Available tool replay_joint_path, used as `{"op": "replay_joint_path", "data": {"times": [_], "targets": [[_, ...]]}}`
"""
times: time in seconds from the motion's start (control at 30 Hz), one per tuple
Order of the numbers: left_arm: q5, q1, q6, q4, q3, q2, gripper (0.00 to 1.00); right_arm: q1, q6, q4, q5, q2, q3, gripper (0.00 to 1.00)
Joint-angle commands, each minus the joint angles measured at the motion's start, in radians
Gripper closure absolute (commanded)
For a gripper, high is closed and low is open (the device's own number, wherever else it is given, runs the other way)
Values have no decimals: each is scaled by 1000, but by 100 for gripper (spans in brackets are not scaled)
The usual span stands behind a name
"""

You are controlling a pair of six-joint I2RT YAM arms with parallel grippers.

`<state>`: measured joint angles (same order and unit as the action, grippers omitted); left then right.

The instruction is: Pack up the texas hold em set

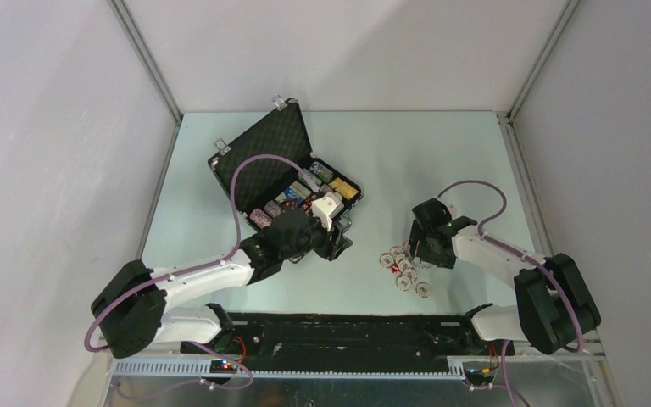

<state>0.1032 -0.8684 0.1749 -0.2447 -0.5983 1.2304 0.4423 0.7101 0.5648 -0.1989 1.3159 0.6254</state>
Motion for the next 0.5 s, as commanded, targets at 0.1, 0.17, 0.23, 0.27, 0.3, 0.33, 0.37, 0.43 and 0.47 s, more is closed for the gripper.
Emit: {"op": "replay_joint_path", "data": {"times": [0.1, 0.17, 0.23, 0.27, 0.3, 0.33, 0.37, 0.43, 0.47], "targets": [[-19, -3, -25, -20, -12, -2, 43, 3, 11, -12, -16, 59, 46, 31], [-20, -3, -26, -17, -12, -4, 43, 3, 11, -5, -14, 66, 46, 34], [-20, -3, -26, -16, -12, -5, 43, 2, 5, 2, -12, 66, 46, 37], [-20, -3, -26, -15, -12, -5, 43, 2, 1, 4, -12, 67, 46, 39], [-22, -3, -26, -16, -11, -5, 43, 2, 0, 10, -12, 68, 46, 40], [-23, -3, -26, -15, -12, -4, 43, 1, -3, 13, -12, 67, 45, 42], [-23, -3, -26, -15, -12, -4, 43, -2, -5, 15, -9, 67, 43, 43], [-23, -3, -26, -16, -12, -3, 43, -12, -7, 15, 1, 62, 36, 48], [-23, -3, -27, -16, -13, -3, 43, -15, -7, 15, 5, 56, 33, 51]]}}
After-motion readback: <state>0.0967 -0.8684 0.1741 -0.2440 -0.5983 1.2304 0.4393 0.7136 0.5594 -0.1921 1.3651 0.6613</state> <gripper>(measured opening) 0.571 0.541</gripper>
